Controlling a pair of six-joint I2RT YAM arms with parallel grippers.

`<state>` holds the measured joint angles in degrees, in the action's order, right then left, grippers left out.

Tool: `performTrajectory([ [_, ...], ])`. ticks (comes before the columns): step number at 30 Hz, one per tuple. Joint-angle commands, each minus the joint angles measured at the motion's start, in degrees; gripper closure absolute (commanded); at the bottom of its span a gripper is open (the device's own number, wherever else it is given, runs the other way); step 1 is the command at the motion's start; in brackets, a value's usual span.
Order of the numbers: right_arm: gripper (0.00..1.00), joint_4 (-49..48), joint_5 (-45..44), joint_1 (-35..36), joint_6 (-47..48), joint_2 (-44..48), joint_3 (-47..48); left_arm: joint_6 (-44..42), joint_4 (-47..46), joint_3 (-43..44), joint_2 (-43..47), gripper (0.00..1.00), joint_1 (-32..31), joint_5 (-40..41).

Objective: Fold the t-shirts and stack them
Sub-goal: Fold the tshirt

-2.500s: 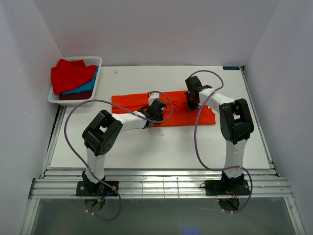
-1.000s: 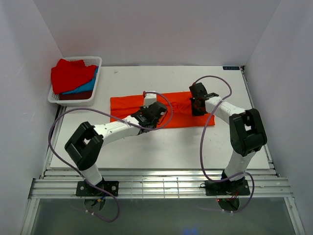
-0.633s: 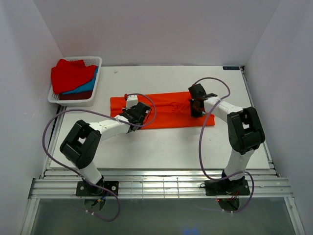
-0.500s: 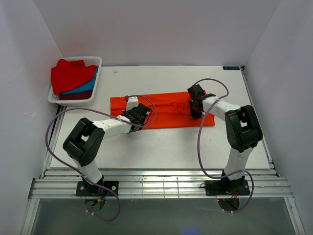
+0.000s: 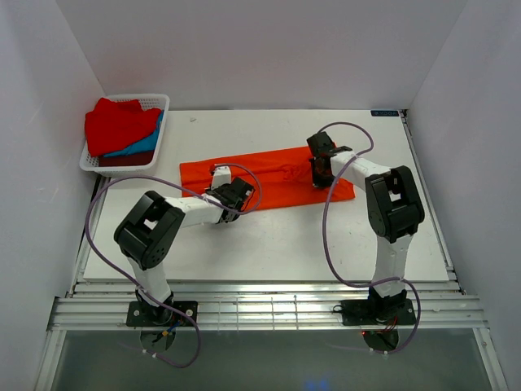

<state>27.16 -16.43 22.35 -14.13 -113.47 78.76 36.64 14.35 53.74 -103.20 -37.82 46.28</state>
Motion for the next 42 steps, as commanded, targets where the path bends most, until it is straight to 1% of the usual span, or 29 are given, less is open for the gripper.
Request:
performTrajectory([
  [1, 0.92, 1.5, -2.0, -0.5, 0.9, -3.4, 4.8, 3.7, 2.6, -4.2, 0.7, 1.0, -1.4, -6.3],
  [4, 0.92, 2.1, -2.7, -0.7, 1.3, -6.0, 8.7, 6.3, 4.3, -5.3, 1.6, 1.0, -5.2, -7.1],
  [5, 0.92, 2.3, -3.2, -0.8, 1.4, -6.8, 9.7, 7.2, 4.8, -5.3, 1.6, 1.0, -7.9, -7.3],
  [6, 0.92, 2.5, -3.3, -0.9, 1.4, -7.5, 10.8, 9.1, 6.1, -5.0, 1.5, 1.0, -9.4, -7.5],
  [7, 0.92, 2.7, -3.4, -0.9, 1.3, -8.7, 11.9, 10.2, 6.9, -4.7, 1.2, 1.0, -10.8, -7.9],
  [8, 0.92, 2.8, -3.8, -1.0, 1.1, -9.3, 13.9, 11.2, 7.6, -3.6, 0.3, 1.0, -13.5, -8.7],
  [11, 0.92, 3.0, -4.1, -1.2, 0.9, -11.6, 18.0, 15.1, 10.0, -1.0, -2.0, 1.0, -17.9, -10.8],
  [17, 0.92, 3.4, -6.2, -1.3, 0.9, -16.3, 26.7, 17.7, 12.9, 4.2, -5.3, 1.0, -23.2, -12.8],
  [20, 0.92, 2.9, -7.6, -1.5, 2.1, -18.7, 29.7, 18.4, 14.4, 5.1, -5.1, 1.0, -24.9, -13.7],
  [24, 0.92, 2.9, -7.6, -1.6, 3.5, -23.5, 36.9, 18.4, 14.2, 6.3, -3.9, 1.0, -26.8, -16.2],
  [30, 0.92, 1.9, -4.0, -2.0, 3.4, -28.3, 43.6, 17.7, 14.1, 9.6, -4.3, 1.0, -29.8, -18.8],
  [36, 0.91, -3.9, 2.9, -2.2, 3.3, -29.4, 44.7, 16.9, 11.9, 12.3, -5.9, 1.0, -31.1, -21.9],
  [40, 0.88, -7.2, 9.0, -2.7, 3.3, -30.8, 46.1, 14.0, 8.9, 14.2, -7.9, 1.0, -31.3, -23.7],
  [42, 0.85, -8.0, 11.0, -2.9, 3.4, -32.2, 48.4, 13.2, 8.2, 16.0, -9.0, 1.0, -31.4, -23.9],
])
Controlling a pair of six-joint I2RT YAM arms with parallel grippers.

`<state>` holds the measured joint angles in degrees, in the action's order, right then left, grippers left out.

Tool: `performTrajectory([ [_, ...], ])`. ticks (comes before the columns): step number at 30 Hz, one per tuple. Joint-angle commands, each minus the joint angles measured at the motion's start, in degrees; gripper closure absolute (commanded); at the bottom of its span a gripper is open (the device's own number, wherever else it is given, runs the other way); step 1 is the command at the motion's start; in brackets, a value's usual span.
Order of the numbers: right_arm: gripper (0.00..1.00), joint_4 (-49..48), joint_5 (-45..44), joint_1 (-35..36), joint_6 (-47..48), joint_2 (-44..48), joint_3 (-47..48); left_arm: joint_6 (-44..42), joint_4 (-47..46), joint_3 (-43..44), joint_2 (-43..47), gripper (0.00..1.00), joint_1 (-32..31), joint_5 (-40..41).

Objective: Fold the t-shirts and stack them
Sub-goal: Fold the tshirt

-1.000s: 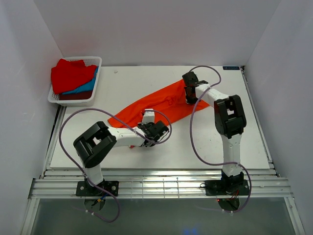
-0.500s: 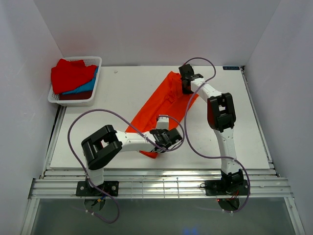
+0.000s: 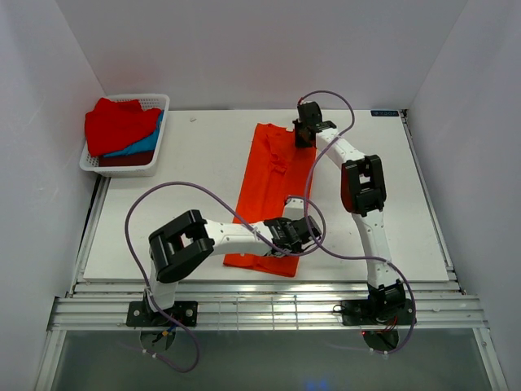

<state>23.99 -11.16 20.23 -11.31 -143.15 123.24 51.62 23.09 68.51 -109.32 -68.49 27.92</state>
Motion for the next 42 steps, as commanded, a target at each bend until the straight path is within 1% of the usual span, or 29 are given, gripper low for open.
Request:
performTrajectory([
  [1, 0.84, -5.0, 7.8, -1.2, 0.7, -3.0, 4.8, -2.6, -0.7, 1.6, -3.1, 1.0, -0.7, -5.2],
  [3, 0.82, -6.3, 10.1, -1.5, 0.8, -3.8, 6.1, -3.4, -1.1, 3.1, -3.6, 1.0, -0.8, -3.9],
  [4, 0.81, -7.3, 14.1, -2.3, 0.8, -3.8, 6.0, -4.1, -1.3, 3.6, -3.7, 1.0, -0.7, -3.4],
  [5, 0.8, -8.2, 15.7, -2.8, 0.8, -3.7, 5.8, -5.3, -1.3, 4.3, -3.9, 1.0, -0.8, -3.0],
  [7, 0.78, -9.7, 19.1, -4.1, 1.1, -2.3, 5.3, -6.5, -1.2, 6.4, -3.9, 1.0, -0.8, -1.8],
  [8, 0.78, -10.2, 19.3, -4.5, 1.6, 0.6, 4.6, -7.6, -1.3, 6.9, -3.6, 1.0, -0.7, -1.3],
  [10, 0.77, -13.8, 17.6, -4.6, 4.5, 5.8, -2.0, -8.9, -1.4, 8.6, -2.0, 1.0, -0.8, 1.2],
  [11, 0.77, -15.6, 16.9, -4.7, 5.4, 12.9, -5.6, -10.2, -1.9, 8.8, -1.1, 1.0, -0.8, 2.2],
  [12, 0.76, -17.4, 16.2, -4.7, 6.0, 16.8, -9.5, -10.9, -2.4, 9.1, 0.0, 1.0, -0.8, 3.4],
  [13, 0.76, -20.8, 15.3, -4.6, 6.4, 21.0, -17.6, -11.8, -3.2, 9.0, 2.8, 1.0, -0.8, 5.7],
  [14, 0.72, -22.5, 14.9, -4.5, 6.4, 29.4, -21.9, -12.8, -5.2, 8.6, 4.4, 0.93, -0.8, 6.7],
  [15, 0.7, -23.4, 14.4, -4.2, 6.1, 33.5, -26.3, -14.3, -6.4, 8.0, 6.2, 0.88, -0.8, 7.8],
  [16, 0.66, -26.2, 11.9, -3.4, 5.6, 37.9, -34.7, -15.0, -7.5, 6.0, 8.0, 0.81, -0.8, 9.7],
  [17, 0.64, -26.6, 11.4, -2.6, 5.3, 45.7, -38.6, -15.4, -9.5, 4.7, 12.1, 0.74, -0.8, 10.5],
  [18, 0.59, -26.6, 9.0, -1.7, 5.2, 49.2, -42.3, -15.5, -10.3, 3.1, 14.1, 0.62, -0.8, 11.9],
  [19, 0.54, -26.3, 5.7, 0.6, 4.9, 52.7, -45.6, -15.6, -11.2, -1.0, 16.2, 0.57, -0.8, 13.0],
  [20, 0.48, -24.1, 4.4, 1.9, 3.9, 58.1, -50.9, -15.1, -11.8, -3.3, 20.2, 0.52, -0.8, 15.8],
  [21, 0.47, -21.5, 3.8, 3.1, 3.1, 60.2, -53.1, -14.3, -11.8, -5.6, 22.0, 0.46, -0.8, 17.5],
  [22, 0.46, -19.4, 2.3, 5.6, 2.1, 62.1, -54.9, -12.4, -11.6, -8.0, 23.6, 0.44, -0.6, 18.8],
  [23, 0.46, -14.6, 0.9, 7.3, 1.1, 64.8, -57.8, -10.6, -8.7, -11.7, 26.2, 0.43, -0.4, 20.5],
  [26, 0.46, -8.4, -3.0, 13.3, -5.2, 68.5, -62.5, -2.8, -3.1, -16.6, 29.8, 0.43, 0.0, 21.5],
  [27, 0.46, -7.1, -3.6, 15.0, -6.7, 69.3, -66.5, -1.2, -2.6, -20.3, 32.4, 0.43, 0.0, 21.2],
  [28, 0.46, -6.7, -5.4, 18.5, -9.6, 70.1, -68.6, 0.1, -2.4, -22.3, 33.8, 0.43, 0.0, 20.7],
  [30, 0.46, -5.7, -7.6, 21.8, -12.8, 72.1, -73.7, 2.9, -2.4, -27.2, 36.2, 0.43, 0.0, 19.4],
  [31, 0.46, -5.4, -8.8, 24.2, -15.8, 72.7, -75.2, 3.7, -2.4, -28.4, 38.3, 0.43, 0.0, 18.9],
  [33, 0.46, -4.4, -9.3, 27.1, -18.8, 74.2, -79.0, 5.3, -2.3, -31.7, 40.1, 0.44, 0.0, 18.2],
  [34, 0.46, -3.9, -9.5, 28.1, -21.8, 74.6, -80.1, 5.9, -2.1, -32.5, 41.5, 0.44, 0.0, 18.0],
  [37, 0.46, -2.1, -9.9, 32.3, -26.7, 75.7, -82.7, 8.6, -0.2, -35.2, 43.8, 0.43, 0.0, 17.3],
  [42, 0.46, 1.2, -10.4, 39.1, -32.4, 72.8, -83.1, 11.7, -0.4, -38.2, 44.5, 0.42, 0.0, 14.9],
])
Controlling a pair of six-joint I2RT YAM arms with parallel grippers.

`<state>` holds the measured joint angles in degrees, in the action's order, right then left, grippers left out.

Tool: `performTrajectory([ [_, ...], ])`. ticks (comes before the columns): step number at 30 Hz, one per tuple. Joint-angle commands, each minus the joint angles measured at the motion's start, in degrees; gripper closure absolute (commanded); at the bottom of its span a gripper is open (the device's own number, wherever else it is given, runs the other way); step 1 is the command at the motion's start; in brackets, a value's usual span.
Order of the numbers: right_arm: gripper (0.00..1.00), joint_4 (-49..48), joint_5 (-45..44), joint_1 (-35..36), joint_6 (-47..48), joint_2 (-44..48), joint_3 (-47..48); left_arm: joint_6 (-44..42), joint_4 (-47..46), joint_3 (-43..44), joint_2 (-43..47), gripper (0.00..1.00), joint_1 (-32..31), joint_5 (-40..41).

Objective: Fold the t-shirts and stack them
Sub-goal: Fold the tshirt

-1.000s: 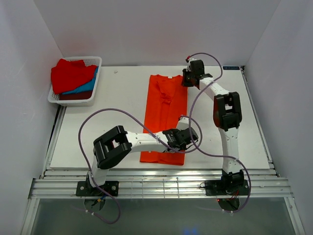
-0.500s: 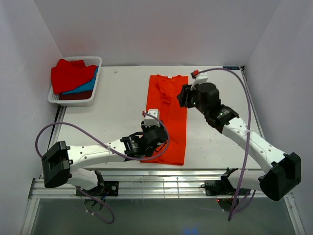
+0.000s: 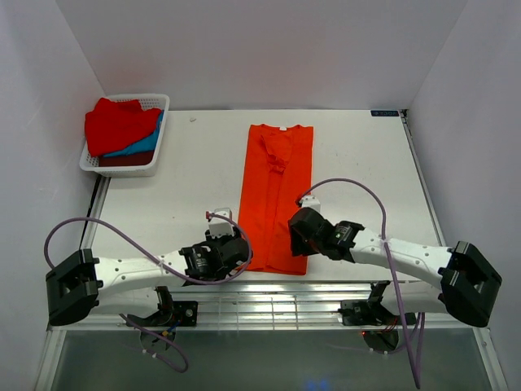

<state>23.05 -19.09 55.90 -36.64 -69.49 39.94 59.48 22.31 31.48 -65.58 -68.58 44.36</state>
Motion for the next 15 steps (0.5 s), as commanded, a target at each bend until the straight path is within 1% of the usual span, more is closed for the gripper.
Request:
performTrajectory([
  [1, 0.46, 2.7, -2.7, 4.3, -7.8, -2.4, 0.3, 4.1, -0.2, -1.8, 0.5, 0.42, 0.1, -2.2],
  [5, 0.47, 4.9, -3.4, 8.3, -11.7, -6.3, 0.7, 5.7, -0.8, -2.8, -2.0, 0.42, 0.1, -3.4],
  [10, 0.48, 8.0, -6.5, 12.7, -17.1, -9.5, 1.8, 5.5, -3.0, -3.8, -3.9, 0.45, 0.1, -4.4],
  [15, 0.48, 12.6, -9.7, 14.9, -20.5, -8.0, 3.1, 4.9, -4.0, -4.2, -4.2, 0.46, 0.1, -4.8],
])
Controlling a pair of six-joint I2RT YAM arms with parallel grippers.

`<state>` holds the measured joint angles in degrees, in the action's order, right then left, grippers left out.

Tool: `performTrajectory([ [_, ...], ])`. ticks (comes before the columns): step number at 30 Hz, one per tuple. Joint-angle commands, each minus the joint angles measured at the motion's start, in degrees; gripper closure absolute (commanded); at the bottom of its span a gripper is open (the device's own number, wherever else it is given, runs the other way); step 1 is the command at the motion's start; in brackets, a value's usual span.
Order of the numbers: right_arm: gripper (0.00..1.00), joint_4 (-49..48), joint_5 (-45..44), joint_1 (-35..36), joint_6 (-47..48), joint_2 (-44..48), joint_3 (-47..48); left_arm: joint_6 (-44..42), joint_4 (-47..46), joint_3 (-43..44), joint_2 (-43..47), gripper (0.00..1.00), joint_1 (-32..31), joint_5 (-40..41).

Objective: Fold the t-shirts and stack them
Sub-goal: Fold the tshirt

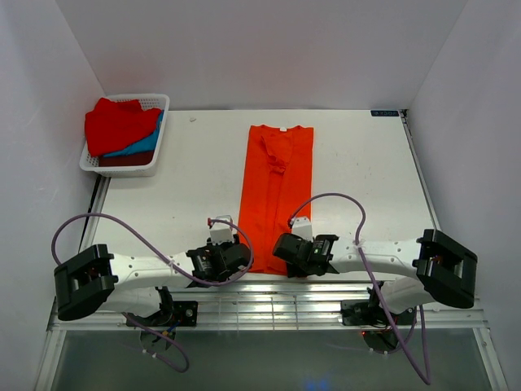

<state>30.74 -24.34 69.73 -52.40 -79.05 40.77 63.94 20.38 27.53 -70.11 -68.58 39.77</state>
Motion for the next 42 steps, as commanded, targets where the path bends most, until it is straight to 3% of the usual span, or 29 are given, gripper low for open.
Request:
performTrajectory([
  [1, 0.48, 5.4, -4.6, 1.1, -5.3, 2.3, 2.2, 0.4, -2.3, -0.3, 0.2, 0.47, 0.1, -0.4],
  [10, 0.48, 7.8, -5.1, 2.1, -8.8, 4.9, -0.2, 1.5, -3.0, -0.5, -2.3, 0.5, 0.1, -2.6],
  [18, 0.48, 2.1, -2.1, 2.2, -8.8, 2.3, -3.7, 2.8, -2.3, -0.6, -4.3, 0.52, 0.1, -3.6],
  [32, 0.51, 0.5, -2.2, 2.4, -8.0, 1.5, -3.2, 4.6, 3.9, 0.9, -4.4, 0.67, -0.3, -4.4],
  [38, 0.66, -1.0, -1.3, 2.4, -8.2, 1.4, -4.8, 4.6, 4.1, 1.1, -6.5, 0.81, -0.7, -5.3],
  [42, 0.87, -2.7, -1.2, 2.4, -7.2, 0.2, -5.0, 3.7, 3.9, 2.3, -7.9, 0.97, -0.9, -5.3],
])
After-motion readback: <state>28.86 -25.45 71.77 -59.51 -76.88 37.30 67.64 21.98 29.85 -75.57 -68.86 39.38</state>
